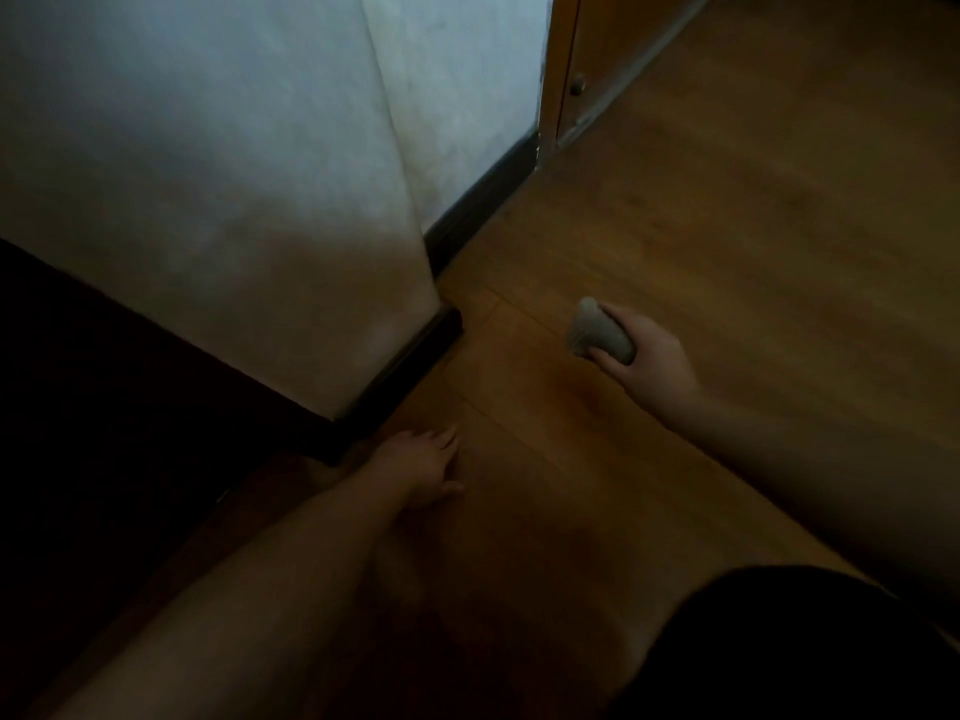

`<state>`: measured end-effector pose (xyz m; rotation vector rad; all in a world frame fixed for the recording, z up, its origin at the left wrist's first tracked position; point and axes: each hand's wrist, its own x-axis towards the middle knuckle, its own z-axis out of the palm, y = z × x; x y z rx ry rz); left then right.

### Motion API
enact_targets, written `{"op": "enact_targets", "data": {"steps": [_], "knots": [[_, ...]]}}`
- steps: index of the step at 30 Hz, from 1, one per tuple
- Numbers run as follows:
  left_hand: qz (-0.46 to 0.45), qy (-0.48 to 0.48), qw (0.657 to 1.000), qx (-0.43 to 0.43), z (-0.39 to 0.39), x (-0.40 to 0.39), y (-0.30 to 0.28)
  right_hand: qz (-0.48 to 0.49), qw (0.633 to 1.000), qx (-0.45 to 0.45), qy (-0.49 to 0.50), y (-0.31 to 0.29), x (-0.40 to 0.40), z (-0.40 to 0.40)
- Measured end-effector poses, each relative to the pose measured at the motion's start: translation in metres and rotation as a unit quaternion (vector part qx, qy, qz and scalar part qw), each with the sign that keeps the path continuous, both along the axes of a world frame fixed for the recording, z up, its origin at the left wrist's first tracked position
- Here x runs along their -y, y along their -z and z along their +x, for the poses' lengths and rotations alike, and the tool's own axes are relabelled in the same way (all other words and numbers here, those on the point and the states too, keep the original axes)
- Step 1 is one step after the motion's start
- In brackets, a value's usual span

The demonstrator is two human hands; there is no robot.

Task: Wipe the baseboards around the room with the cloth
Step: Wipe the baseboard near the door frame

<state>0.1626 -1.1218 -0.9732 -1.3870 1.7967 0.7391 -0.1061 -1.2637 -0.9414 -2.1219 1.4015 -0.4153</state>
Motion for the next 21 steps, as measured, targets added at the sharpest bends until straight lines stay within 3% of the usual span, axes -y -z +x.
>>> {"op": "enact_targets", "data": {"steps": [4, 9, 16, 21], "knots": [[0.017, -0.027, 0.999, -0.011, -0.007, 0.009, -0.012, 0.029, 0.999, 0.002, 0.03, 0.062, -0.002, -0.023], [-0.135, -0.034, 0.989, -0.05, -0.004, 0.02, -0.031, 0.026, 0.998, 0.021, 0.057, 0.121, 0.005, -0.038], [-0.162, 0.004, 0.987, -0.009, -0.002, 0.036, -0.067, 0.035, 0.997, 0.046, 0.046, 0.12, 0.007, -0.039], [-0.163, 0.029, 0.986, -0.021, -0.012, 0.062, -0.055, 0.04, 0.995, 0.068, 0.056, 0.114, 0.012, -0.034]]}}
